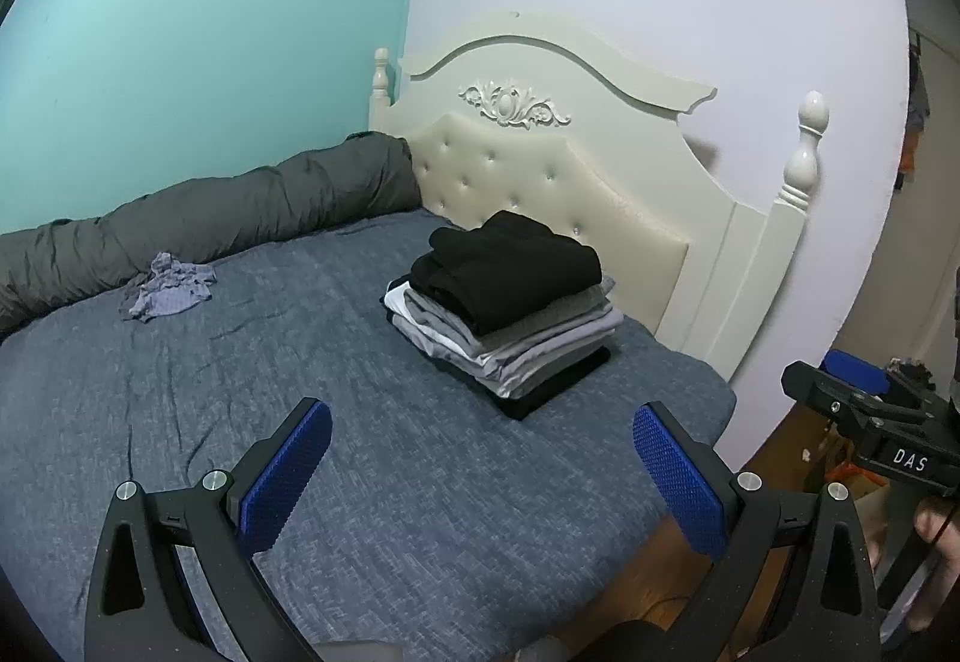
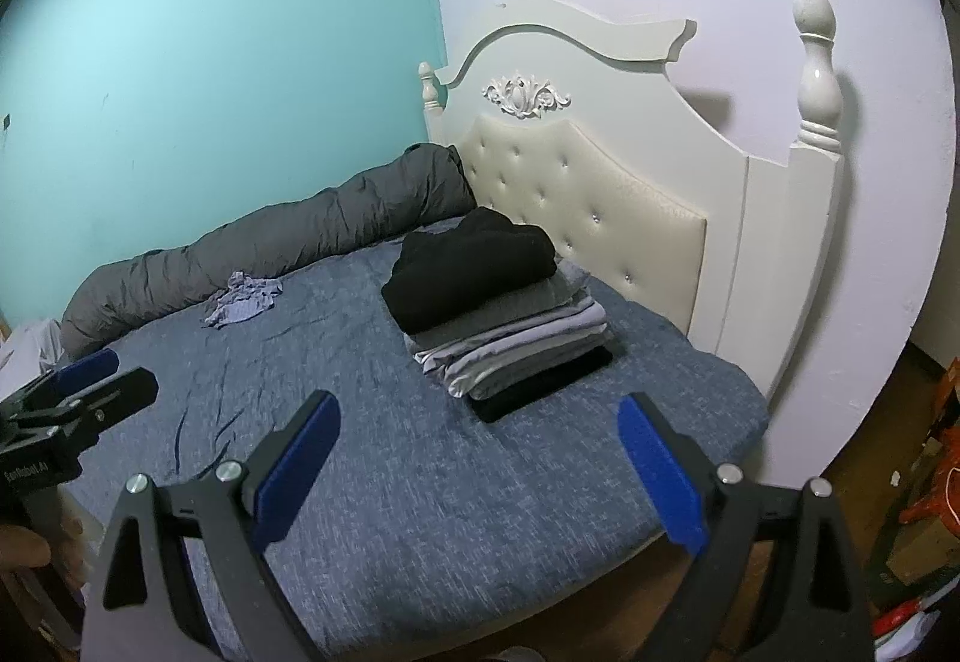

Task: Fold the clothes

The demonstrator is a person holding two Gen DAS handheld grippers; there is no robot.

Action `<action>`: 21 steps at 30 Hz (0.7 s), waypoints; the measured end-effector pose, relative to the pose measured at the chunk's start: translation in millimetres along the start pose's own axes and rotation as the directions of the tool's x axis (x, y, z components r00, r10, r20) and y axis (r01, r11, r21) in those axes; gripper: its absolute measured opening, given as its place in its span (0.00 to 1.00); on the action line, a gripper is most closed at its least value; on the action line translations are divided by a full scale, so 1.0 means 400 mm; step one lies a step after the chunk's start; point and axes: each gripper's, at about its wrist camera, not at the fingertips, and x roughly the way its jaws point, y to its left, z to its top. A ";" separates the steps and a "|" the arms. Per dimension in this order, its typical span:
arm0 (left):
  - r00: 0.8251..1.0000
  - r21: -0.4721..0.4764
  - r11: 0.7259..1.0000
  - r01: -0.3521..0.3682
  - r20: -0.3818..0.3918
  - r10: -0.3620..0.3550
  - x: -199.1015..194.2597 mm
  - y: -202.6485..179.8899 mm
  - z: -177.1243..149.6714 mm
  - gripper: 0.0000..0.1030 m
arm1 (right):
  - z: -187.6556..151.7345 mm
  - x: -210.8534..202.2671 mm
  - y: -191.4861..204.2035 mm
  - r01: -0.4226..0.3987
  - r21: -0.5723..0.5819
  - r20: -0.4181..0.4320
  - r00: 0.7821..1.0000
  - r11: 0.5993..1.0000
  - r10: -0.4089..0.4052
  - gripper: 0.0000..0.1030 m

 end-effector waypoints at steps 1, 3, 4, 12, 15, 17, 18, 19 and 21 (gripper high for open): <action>1.000 0.000 1.000 0.001 0.000 -0.001 -0.004 0.000 -0.002 1.00 | -0.002 -0.003 0.002 0.001 -0.001 0.001 1.000 1.000 -0.001 0.92; 1.000 0.000 1.000 0.004 -0.001 -0.004 -0.011 0.002 -0.006 1.00 | -0.007 -0.010 0.006 0.004 -0.004 0.002 1.000 1.000 -0.004 0.92; 1.000 0.001 1.000 0.004 0.000 -0.004 -0.014 0.003 -0.008 1.00 | -0.009 -0.013 0.008 0.006 -0.005 0.002 1.000 1.000 -0.006 0.92; 1.000 -0.011 1.000 0.006 0.000 -0.006 -0.030 0.012 -0.022 1.00 | -0.018 -0.029 0.019 0.006 -0.015 0.004 1.000 1.000 -0.006 0.93; 1.000 -0.005 1.000 0.003 0.004 -0.003 -0.035 0.011 -0.026 1.00 | -0.019 -0.031 0.025 0.006 -0.020 0.005 1.000 1.000 -0.006 0.94; 1.000 -0.004 1.000 0.005 0.004 -0.005 -0.037 0.010 -0.028 1.00 | -0.021 -0.033 0.028 0.005 -0.024 0.005 1.000 1.000 -0.005 0.94; 1.000 -0.005 1.000 0.006 0.003 -0.006 -0.037 0.010 -0.028 1.00 | -0.021 -0.034 0.030 0.004 -0.024 0.006 1.000 1.000 -0.004 0.94; 1.000 -0.006 1.000 0.008 0.002 -0.008 -0.038 0.010 -0.029 1.00 | -0.021 -0.036 0.032 0.004 -0.023 0.008 1.000 1.000 -0.004 0.94; 1.000 -0.005 1.000 0.008 0.004 -0.008 -0.041 0.010 -0.029 1.00 | -0.021 -0.038 0.035 0.005 -0.025 0.012 1.000 1.000 -0.005 0.94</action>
